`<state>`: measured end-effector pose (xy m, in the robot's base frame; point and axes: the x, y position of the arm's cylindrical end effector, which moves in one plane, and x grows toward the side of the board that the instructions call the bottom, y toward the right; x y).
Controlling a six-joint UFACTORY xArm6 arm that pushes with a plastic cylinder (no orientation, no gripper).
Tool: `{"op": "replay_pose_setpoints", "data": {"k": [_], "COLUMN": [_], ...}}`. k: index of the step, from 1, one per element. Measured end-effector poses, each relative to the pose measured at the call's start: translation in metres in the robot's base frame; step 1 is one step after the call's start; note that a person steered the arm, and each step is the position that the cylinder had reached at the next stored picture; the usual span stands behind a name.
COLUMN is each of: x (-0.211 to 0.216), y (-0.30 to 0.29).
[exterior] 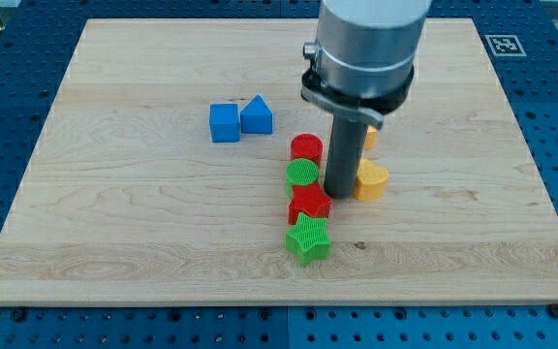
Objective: Push the yellow hexagon closer to the yellow heart
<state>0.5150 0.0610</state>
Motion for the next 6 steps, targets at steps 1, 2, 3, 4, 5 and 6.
{"op": "replay_pose_setpoints", "data": {"k": [1, 2, 3, 4, 5, 6], "x": [0.005, -0.035, -0.057, -0.063, -0.085, -0.091], "y": [0.015, 0.025, 0.026, 0.004, -0.001, 0.008]}}
